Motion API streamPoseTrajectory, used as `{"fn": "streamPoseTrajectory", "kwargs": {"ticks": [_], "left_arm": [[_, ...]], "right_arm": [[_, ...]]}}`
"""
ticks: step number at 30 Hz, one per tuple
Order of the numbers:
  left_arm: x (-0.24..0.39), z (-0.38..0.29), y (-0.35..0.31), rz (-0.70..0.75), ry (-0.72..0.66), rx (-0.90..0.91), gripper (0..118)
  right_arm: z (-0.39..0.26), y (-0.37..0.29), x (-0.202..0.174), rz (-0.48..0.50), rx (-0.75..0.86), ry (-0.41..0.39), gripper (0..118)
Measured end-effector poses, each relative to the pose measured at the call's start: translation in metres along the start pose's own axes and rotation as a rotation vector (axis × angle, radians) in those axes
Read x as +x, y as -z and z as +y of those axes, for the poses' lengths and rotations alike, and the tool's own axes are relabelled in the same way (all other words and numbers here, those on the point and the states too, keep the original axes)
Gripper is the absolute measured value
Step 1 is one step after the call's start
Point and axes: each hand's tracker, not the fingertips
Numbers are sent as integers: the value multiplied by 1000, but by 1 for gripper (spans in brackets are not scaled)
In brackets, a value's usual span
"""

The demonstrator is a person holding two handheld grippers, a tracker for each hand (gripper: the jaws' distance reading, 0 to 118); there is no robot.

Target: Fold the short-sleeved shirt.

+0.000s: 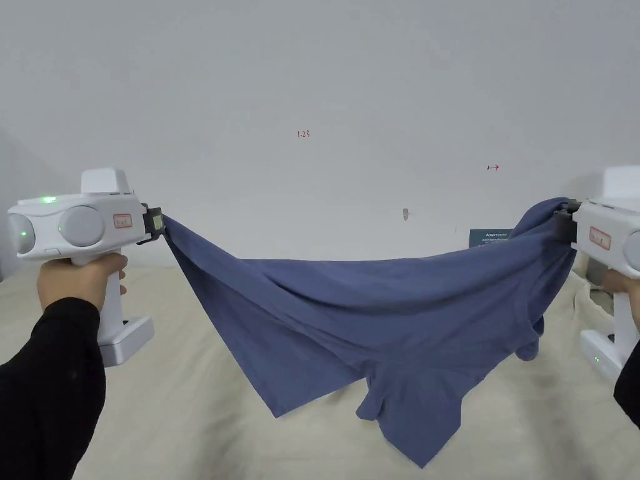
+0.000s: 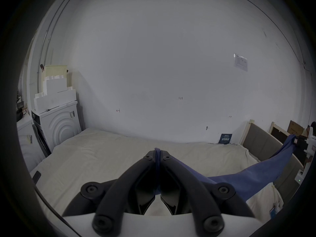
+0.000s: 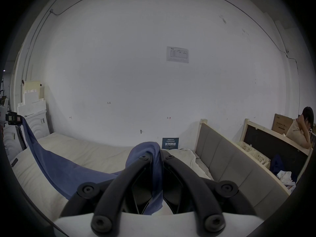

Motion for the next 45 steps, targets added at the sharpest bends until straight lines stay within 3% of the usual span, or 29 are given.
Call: {"fn": "streamPoseTrajectory", "kwargs": {"ticks": [11, 19, 24, 32, 45], "left_arm": [[-17, -153, 28, 32, -2, -194, 1], [-39, -286, -1, 54, 43, -413, 1], [-52, -340, -45, 77, -22, -479, 1], [-79, -372, -118, 104, -101, -508, 1], [-103, -404, -224, 113, -62, -546, 1]], "right_arm": [[-151, 16, -7, 14, -236, 34, 5], [-264, -49, -5, 25, -394, 132, 5], [-305, -101, -6, 32, -454, 166, 5], [-338, -164, 9, 25, -477, 243, 5], [-360, -256, 9, 9, -541, 245, 5]]}}
